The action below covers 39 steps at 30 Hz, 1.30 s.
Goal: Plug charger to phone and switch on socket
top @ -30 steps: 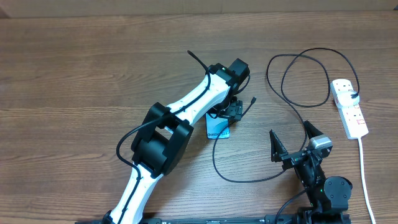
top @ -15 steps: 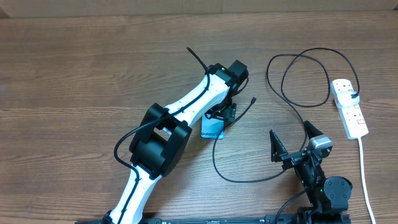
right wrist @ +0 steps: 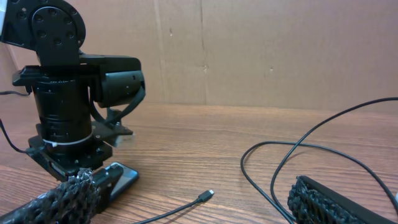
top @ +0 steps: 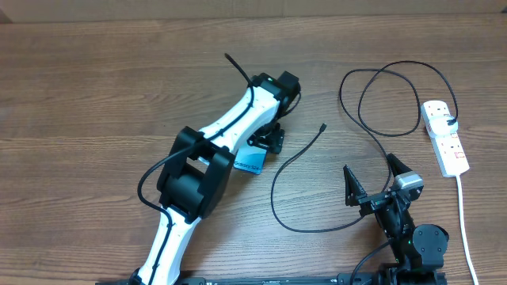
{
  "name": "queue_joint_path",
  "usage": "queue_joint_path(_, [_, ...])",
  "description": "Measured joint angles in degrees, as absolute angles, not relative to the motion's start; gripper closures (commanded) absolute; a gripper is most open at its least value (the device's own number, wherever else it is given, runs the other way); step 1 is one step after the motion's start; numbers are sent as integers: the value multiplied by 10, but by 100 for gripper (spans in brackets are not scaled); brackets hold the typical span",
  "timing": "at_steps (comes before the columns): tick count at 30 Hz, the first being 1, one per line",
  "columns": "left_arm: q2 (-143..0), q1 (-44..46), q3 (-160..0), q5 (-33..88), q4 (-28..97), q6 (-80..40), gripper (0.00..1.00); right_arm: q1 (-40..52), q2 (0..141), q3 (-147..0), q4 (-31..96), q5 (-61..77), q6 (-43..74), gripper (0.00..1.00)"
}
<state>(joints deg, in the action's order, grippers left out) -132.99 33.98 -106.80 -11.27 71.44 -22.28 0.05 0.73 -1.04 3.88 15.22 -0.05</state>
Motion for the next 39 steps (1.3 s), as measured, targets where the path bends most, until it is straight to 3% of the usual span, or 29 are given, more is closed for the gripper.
queue_joint_path(14, [-1330, 286, -1065, -114, 727, -206, 0, 1, 7, -10, 39, 152, 0, 0])
queue_joint_path(39, [-1330, 272, -1063, -74, 709, -204, 0, 0, 7, -10, 39, 152, 0, 0])
